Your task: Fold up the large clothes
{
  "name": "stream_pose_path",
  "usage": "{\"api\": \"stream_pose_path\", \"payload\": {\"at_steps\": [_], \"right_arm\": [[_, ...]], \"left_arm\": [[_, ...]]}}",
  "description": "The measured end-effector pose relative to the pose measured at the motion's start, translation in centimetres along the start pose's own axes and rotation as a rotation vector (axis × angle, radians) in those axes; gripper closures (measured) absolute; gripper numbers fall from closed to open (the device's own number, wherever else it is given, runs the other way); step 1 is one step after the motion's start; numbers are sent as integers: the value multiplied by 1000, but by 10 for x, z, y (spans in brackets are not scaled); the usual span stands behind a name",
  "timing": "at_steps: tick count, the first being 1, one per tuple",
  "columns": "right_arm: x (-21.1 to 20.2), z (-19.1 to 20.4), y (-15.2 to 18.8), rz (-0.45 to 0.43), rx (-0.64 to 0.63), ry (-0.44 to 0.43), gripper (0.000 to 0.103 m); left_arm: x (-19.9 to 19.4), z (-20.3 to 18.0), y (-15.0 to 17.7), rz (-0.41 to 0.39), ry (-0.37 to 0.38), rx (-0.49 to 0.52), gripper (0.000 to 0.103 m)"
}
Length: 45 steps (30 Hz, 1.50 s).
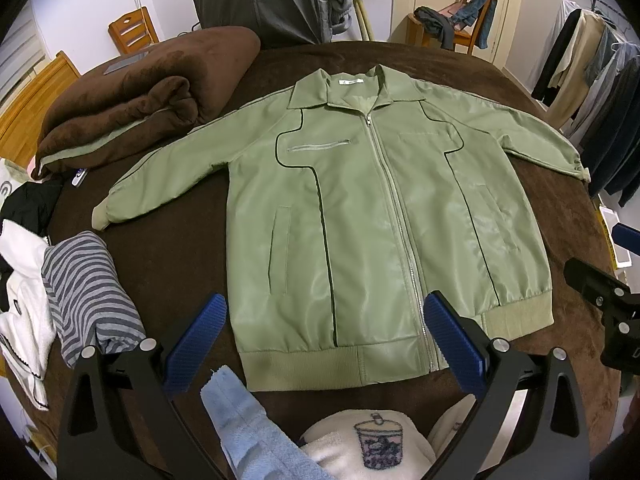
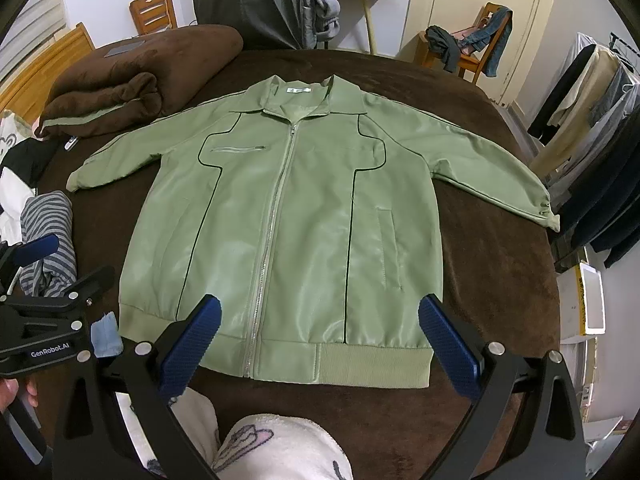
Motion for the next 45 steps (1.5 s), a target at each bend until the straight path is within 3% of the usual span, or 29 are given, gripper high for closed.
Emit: {"api": "stream_pose_path", "payload": {"at_steps": [12,21,30,39,45], "right_arm": [[-7,0,2,-20,0,17,6],[-15,-36,-12,-46,72,37,6],[20,-156,-42,-103,315,90,6],[97,-283,-72,-123,474,169,6],[146,-354,-85,-127,671,98,6]], "left_arm": [[-5,-2,-2,-18,14,4,6],[5,-27,-34,-44,60,69,6],[69,-98,-110,-70,120,195,6],[170,-175,-192,-55,150,255,6],[234,-217,-238,-24,148,324,6]]}}
Point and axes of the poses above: each gripper's, at about its wrist camera, not at the fingertips, and x roughly the way its jaws point, z to its left, y to its underside, the point moved 8 cm from there along x, roughly the way its jaws point, and after that the axes turned 10 degrees about x, right-handed, at the moved point
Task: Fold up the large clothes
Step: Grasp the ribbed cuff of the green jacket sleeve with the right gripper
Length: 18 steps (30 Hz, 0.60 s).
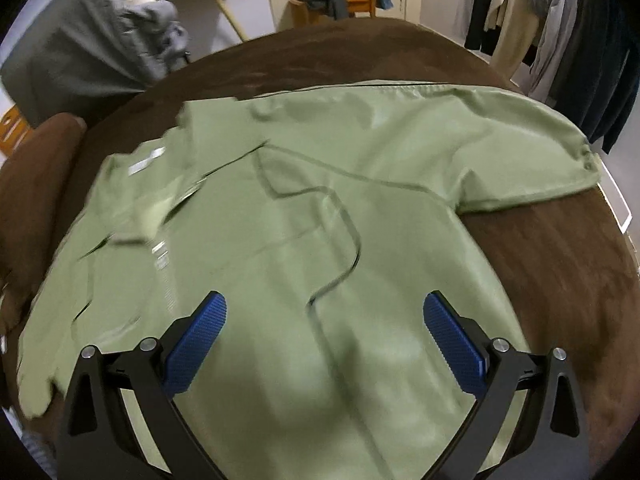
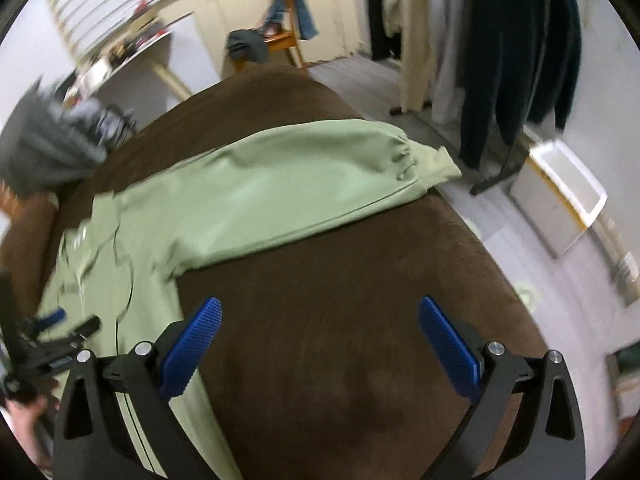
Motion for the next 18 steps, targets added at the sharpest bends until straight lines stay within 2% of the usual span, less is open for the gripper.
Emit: {"api": "stream_pose_path", "payload": {"at_steps": [3,6,9,11,15,18], "right_arm": [[30,-30,-21,30,170,-57,5],[49,-49,-37,33,267,-101,5],[69,-77,-60,21,362,-92,5],[77,-91,-72,6,412,-93,5],[92,-115,-94,-24,577,-187,5],[101,-122,-107,-35,613,-216,5]], "left_arm": [[29,-8,-25,6,19,17,6],[56,-17,-47,20,29,19,6],[77,-21,-62,29,46,-1,6],[89,-22,-65,47,51,-2,6],[105,-24,-60,80,82,-6,5],[107,-27,-57,78,72,16,5]]}}
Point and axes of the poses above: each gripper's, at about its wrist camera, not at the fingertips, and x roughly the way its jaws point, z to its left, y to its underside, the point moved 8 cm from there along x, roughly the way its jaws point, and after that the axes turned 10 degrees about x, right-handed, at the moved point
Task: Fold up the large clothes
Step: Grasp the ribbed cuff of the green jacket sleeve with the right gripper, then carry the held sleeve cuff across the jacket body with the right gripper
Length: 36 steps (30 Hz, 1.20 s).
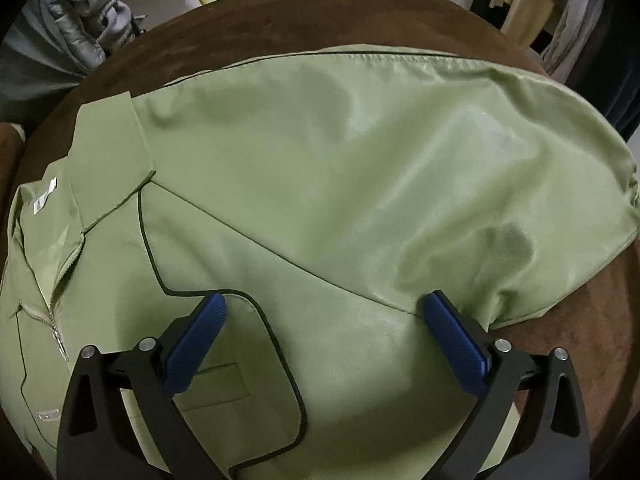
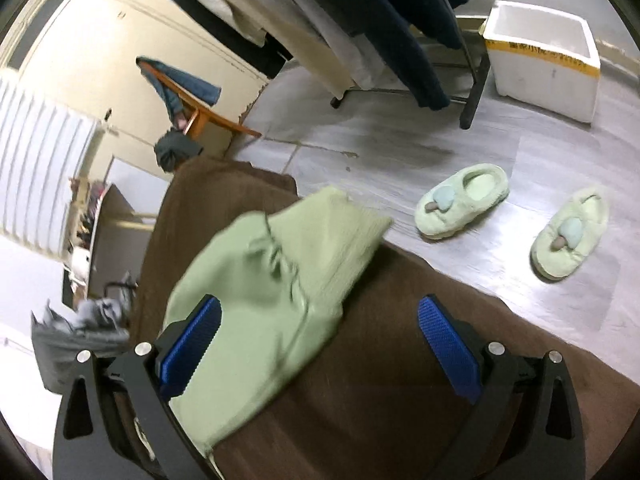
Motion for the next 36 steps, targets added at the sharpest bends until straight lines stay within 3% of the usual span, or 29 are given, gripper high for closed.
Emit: {"api": "stream_pose_path", "payload": {"at_steps": [5,8,10,15,16,17,18,21,28,32,36], "right_arm": [[17,-9,-21,-9,138,-77,6],[24,-17,-30,-19,207,-131,12],[31,-21,-30,-1,211,-127,23],[41,-14,-27,20,191,-180,66],[41,-12,-29,13,182,-173,70],[41,-10,-29,5,170,-162,82],[37,-7,-31,-13,153,-152,88],[22,8,-33,-71,82,-147,91],[8,23,-32,-87,23,-137,91],[-16,51,-27,-97,6,-215,91],[-50,108,-8,-74,-92,-294,91]], "left_arm": [[1,-2,4,-15,-17,3,5],[2,-3,4,-13,-20,-3,5],[2,-3,4,-18,-23,-7,5],[2,-1,5,-22,-23,-13,5],[2,-1,5,-17,-16,-16,5],[2,0,4,-12,-11,-21,5],[3,1,4,-6,-10,-25,5],[3,2,4,2,-17,-32,5],[2,5,4,2,-9,-38,5],[-2,8,4,-7,8,-40,6],[-32,28,2,-29,61,-91,6]]}}
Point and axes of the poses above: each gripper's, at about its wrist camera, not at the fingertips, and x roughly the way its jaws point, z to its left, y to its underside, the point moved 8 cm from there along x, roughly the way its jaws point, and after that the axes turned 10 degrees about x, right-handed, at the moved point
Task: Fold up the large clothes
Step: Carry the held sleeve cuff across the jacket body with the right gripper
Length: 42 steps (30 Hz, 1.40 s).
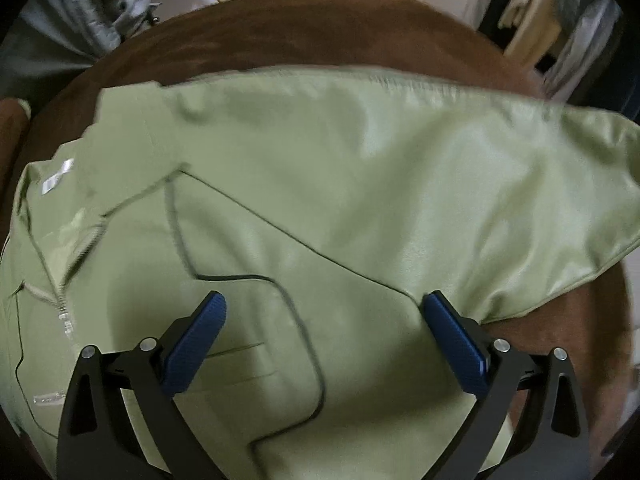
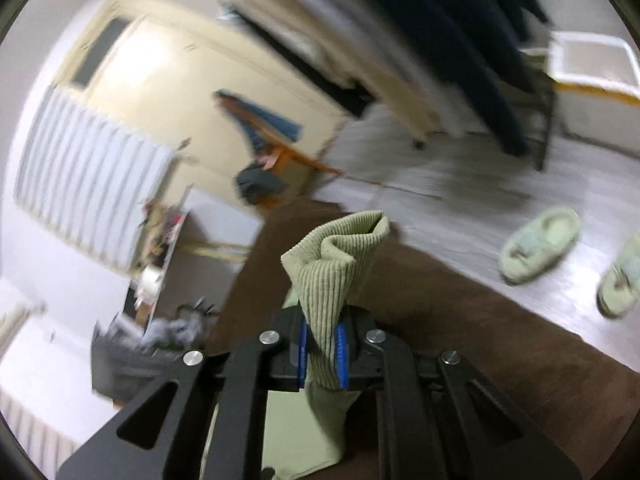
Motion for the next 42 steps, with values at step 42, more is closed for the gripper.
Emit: {"api": "stream_pose_path", "payload": {"at_steps": [42], "right_arm": [[158,148,589,780,-880,169,90]], "left_arm": [[-144,287,271,56,-272,-396,6]]}}
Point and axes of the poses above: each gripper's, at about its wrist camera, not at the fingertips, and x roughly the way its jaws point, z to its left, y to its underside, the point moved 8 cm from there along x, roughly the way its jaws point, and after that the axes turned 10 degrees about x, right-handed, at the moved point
